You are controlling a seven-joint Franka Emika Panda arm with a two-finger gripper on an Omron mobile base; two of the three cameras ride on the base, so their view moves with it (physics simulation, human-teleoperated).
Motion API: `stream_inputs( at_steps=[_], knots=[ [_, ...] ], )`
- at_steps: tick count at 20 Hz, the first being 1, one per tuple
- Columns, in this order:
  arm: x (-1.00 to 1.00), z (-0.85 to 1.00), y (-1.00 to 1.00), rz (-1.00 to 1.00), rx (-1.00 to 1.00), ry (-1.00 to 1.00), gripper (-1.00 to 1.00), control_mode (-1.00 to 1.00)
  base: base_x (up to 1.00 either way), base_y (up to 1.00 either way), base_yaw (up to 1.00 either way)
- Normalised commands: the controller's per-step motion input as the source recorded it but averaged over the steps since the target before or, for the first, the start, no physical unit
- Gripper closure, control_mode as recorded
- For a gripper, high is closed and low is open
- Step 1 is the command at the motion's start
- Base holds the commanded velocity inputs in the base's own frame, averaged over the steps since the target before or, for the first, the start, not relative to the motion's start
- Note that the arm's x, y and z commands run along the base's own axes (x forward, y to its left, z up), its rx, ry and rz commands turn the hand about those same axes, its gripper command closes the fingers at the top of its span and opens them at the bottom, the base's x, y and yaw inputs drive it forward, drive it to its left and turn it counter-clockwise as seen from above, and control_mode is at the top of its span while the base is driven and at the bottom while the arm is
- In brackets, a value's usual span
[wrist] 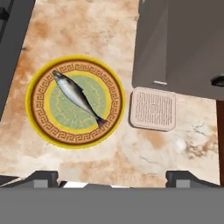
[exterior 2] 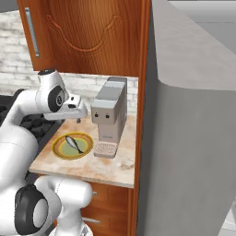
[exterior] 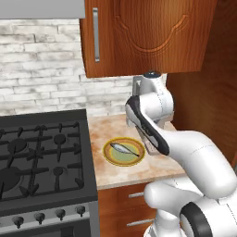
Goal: Place the fish on the counter behind the older fish on the same shelf of the fridge to maintain FIFO order. Close the fridge door when finished.
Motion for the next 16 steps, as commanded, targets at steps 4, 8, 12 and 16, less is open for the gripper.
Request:
stream_inputs(
  at_steps=[4, 8, 12, 16],
  knots=[
    [0.01, -0.23, 0.30, 0.07, -0.06, 0.02, -1.00, -1.00, 0.00, 0.00, 0.00],
    [0.16, -0.20, 0.01, 0.04, -0.02, 0.06, -1.00, -1.00, 0.00, 0.00, 0.00],
    [0.07, -0.37, 0.07, 0.08, 0.00, 0.05, -1.00, -1.00, 0.00, 0.00, 0.00],
    [0.07, -0.56, 0.26, 0.20, 0.00, 0.09, -1.00, -1.00, 0.00, 0.00, 0.00]
  ],
)
